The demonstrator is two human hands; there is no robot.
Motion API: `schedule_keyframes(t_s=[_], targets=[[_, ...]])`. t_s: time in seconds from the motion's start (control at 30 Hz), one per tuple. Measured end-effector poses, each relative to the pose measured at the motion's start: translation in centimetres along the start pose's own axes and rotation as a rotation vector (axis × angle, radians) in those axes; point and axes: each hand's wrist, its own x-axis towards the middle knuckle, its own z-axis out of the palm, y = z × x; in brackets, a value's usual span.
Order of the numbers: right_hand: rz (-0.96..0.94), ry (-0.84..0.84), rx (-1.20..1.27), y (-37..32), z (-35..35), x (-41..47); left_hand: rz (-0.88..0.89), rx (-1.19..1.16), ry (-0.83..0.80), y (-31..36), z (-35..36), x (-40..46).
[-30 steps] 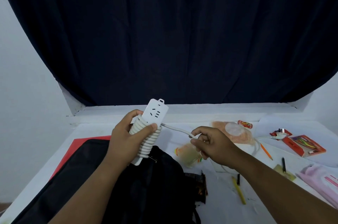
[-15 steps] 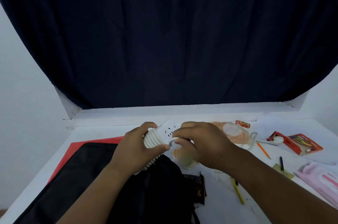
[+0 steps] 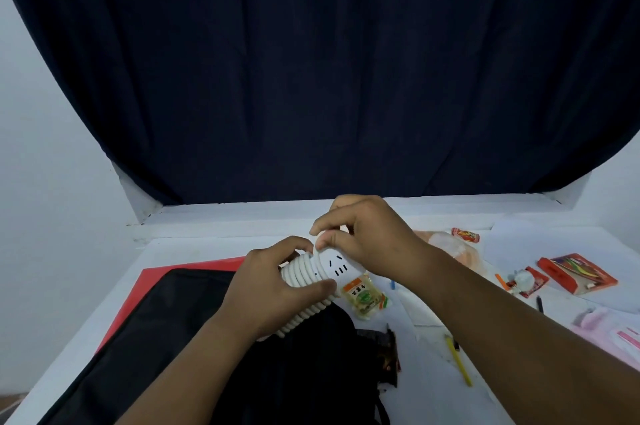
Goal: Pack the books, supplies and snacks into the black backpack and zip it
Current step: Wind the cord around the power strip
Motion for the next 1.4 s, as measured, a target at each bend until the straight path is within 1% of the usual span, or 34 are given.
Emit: schedule_keyframes(t_s=[0.13,0.27,0.33,0.37,0.43,0.5,0.6,0.67,0.77,0.83,0.9,0.97,1.07,1.13,1.2,1.27,1.33,1.4], targets=[[0.258,-0.014,0.246,-1.1,-0.5,0.8,0.014,-0.15,-0.058,-0.5,-0.9,-0.5],[0.375,-0.123,0.423,-1.6,-0.5,1.0,0.013,-0.284,-0.09,-0.8,-2.0,-1.1],[0.43,-0.149,0.496,-1.4,0.2,0.7,0.005,-0.381,-0.099,-0.9,-2.4,-1.4],[0.441,-0.135,0.549,-1.1,0.6,0.4,-0.008,-0.436,-0.096,-1.1,-2.7,-1.5],[0.469,-0.053,0.658,-0.6,1.6,-0.1,-0.042,-0.546,-0.087,-1.6,-3.3,-1.7],[0.476,0.005,0.699,-0.5,2.6,-0.7,-0.062,-0.598,-0.089,-2.2,-3.9,-1.9],[0.445,0.01,0.609,-1.2,4.3,-1.4,-0.048,-0.586,-0.122,-2.8,-4.7,-2.3],[0.427,-0.018,0.524,-2.1,5.3,-1.6,-0.013,-0.589,-0.159,-3.0,-5.1,-2.5],[0.427,-0.061,0.464,-3.2,6.1,-1.9,0.035,-0.567,-0.204,-3.5,-6.0,-2.7],[0.422,-0.094,0.393,-3.4,6.2,-2.3,0.047,-0.556,-0.159,-3.8,-6.6,-2.8],[0.396,-0.144,0.178,-3.2,6.2,-2.9,0.014,-0.572,-0.064,-4.5,-7.2,-2.9],[0.386,-0.171,-0.012,-3.3,6.2,-3.6,-0.078,-0.628,0.011,-5.2,-7.5,-2.8],[0.318,-0.156,-0.295,-4.2,6.1,-3.9,-0.193,-0.672,0.07,-6.1,-7.4,-2.9],[0.255,-0.089,-0.436,-4.7,6.3,-3.5,-0.238,-0.69,0.102,-6.3,-7.3,-3.1],[0.246,-0.03,-0.486,-4.8,6.7,-3.3,-0.229,-0.681,0.123,-6.1,-7.3,-3.3],[0.298,0.005,-0.476,-4.3,6.9,-3.3,-0.191,-0.674,0.163,-5.9,-7.4,-3.3],[0.354,0.013,-0.406,-3.6,6.9,-3.7,-0.177,-0.683,0.228,-5.8,-7.9,-3.3],[0.355,0.012,-0.279,-3.4,6.8,-4.0,-0.212,-0.704,0.277,-6.0,-8.6,-3.1]])
